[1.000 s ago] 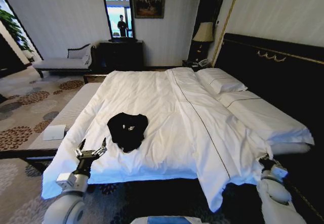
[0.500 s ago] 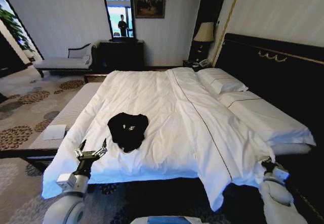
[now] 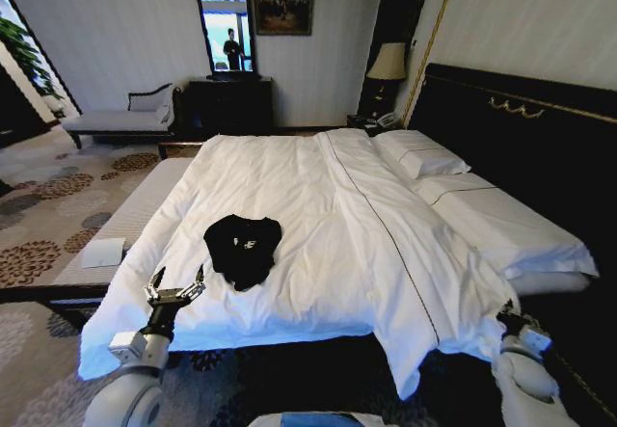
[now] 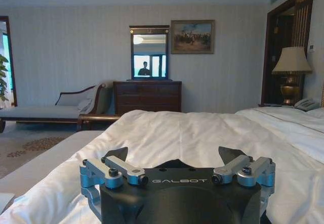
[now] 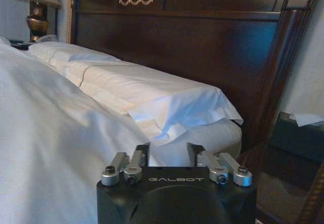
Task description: Fold the clothes on the bed.
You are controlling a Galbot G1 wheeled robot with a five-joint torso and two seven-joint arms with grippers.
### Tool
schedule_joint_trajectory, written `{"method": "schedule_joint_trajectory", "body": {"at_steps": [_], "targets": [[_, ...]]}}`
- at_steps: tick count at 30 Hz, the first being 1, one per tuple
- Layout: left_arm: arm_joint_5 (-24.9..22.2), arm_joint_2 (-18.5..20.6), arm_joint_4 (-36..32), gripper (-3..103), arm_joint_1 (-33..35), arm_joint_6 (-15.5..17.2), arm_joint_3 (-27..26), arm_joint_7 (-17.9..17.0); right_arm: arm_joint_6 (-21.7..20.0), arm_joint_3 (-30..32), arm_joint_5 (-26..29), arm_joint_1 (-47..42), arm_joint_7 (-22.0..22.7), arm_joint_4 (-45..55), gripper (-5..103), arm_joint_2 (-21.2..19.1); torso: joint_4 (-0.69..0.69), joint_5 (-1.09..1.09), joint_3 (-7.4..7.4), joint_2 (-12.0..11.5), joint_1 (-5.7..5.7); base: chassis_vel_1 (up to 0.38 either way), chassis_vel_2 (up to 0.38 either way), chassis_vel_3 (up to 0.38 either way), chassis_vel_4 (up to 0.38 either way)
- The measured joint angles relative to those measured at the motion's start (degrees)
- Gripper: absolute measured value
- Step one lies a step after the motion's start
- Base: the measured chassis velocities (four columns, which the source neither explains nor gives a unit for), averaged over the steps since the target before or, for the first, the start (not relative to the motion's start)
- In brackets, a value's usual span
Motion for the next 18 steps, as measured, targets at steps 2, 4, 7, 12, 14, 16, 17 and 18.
{"method": "schedule_joint_trajectory", "body": {"at_steps": [2, 4, 7, 12, 14, 16, 17, 18], "targets": [[0.0, -0.1, 0.0, 100, 0.1, -0.1, -0.1, 0.1, 0.3, 0.1, 0.0, -0.6, 0.0, 1.2, 52, 0.3, 0.01, 0.0, 0.0, 0.0, 0.0, 0.0, 0.0, 0.0, 0.0], [0.0, -0.2, -0.1, 100, 0.1, -0.1, -0.1, 0.1, 0.8, 0.1, 0.2, -1.4, -0.3, 2.4, 58, 0.3, 0.01, 0.0, 0.0, 0.0, 0.0, 0.0, 0.0, 0.0, 0.0], [0.0, -0.6, -0.1, 100, 0.1, -0.1, -0.1, 0.1, 1.5, -0.1, 0.8, -2.6, -1.0, 4.4, 68, 0.2, 0.0, 0.01, 0.0, 0.0, 0.0, 0.0, 0.0, 0.0, 0.0], [0.1, -0.8, -0.1, 100, 0.3, -0.3, 0.1, 0.2, 2.6, -1.1, 3.0, -3.7, -2.2, 8.6, 85, 0.7, 0.01, 0.01, 0.0, 0.0, 0.0, 0.0, 0.0, 0.0, 0.0], [0.1, -0.8, -0.1, 100, 0.3, -0.3, 0.1, 0.2, 3.8, -2.2, 4.2, -4.3, -3.3, 11.4, 95, 1.3, 0.01, -0.01, 0.0, 0.0, 0.0, 0.0, 0.0, 0.0, 0.0], [0.1, -0.7, -0.1, 100, 0.2, -0.3, 0.0, 0.2, 4.4, -2.9, 4.8, -4.7, -3.9, 13.2, 98, 1.8, 0.02, 0.0, 0.0, 0.0, 0.0, 0.0, 0.0, 0.0, 0.0], [0.1, -0.7, -0.1, 100, 0.3, -0.3, 0.0, 0.2, 5.5, -5.2, 5.2, -5.9, -6.0, 18.2, 100, 3.1, 0.02, 0.0, 0.0, 0.0, 0.0, 0.0, 0.0, 0.0, 0.0], [0.0, -0.6, -0.1, 100, 0.3, -0.3, -0.1, 0.2, 6.2, -6.9, 4.6, -6.7, -7.6, 21.3, 100, 4.0, 0.02, 0.0, 0.01, 0.0, 0.0, 0.0, 0.0, 0.0, 0.0]]}}
